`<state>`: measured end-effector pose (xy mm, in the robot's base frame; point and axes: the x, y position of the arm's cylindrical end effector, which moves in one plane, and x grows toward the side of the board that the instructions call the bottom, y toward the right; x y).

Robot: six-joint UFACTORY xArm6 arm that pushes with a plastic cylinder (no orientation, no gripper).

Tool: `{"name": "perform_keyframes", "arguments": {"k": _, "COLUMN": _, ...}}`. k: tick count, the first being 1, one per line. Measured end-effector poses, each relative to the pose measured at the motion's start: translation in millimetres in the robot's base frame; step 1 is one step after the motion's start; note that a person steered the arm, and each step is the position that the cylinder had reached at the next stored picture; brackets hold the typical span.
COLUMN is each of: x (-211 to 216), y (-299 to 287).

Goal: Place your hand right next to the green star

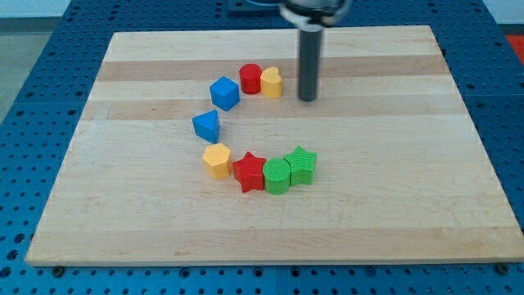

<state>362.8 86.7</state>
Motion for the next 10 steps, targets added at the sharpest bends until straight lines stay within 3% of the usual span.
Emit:
{"name": "perform_keyframes", "arguments": {"k": 1, "x": 1, "y": 30}}
{"name": "perform_keyframes", "arguments": {"k": 3, "x": 65, "y": 7}}
{"name": "perform_keyframes", "arguments": {"k": 7, "x": 72, "y": -22}}
{"name": "perform_keyframes", "arguments": {"k": 9, "x": -5, "y": -17}}
{"name": "perform_keyframes", "arguments": {"k": 10, "x": 16, "y": -31}}
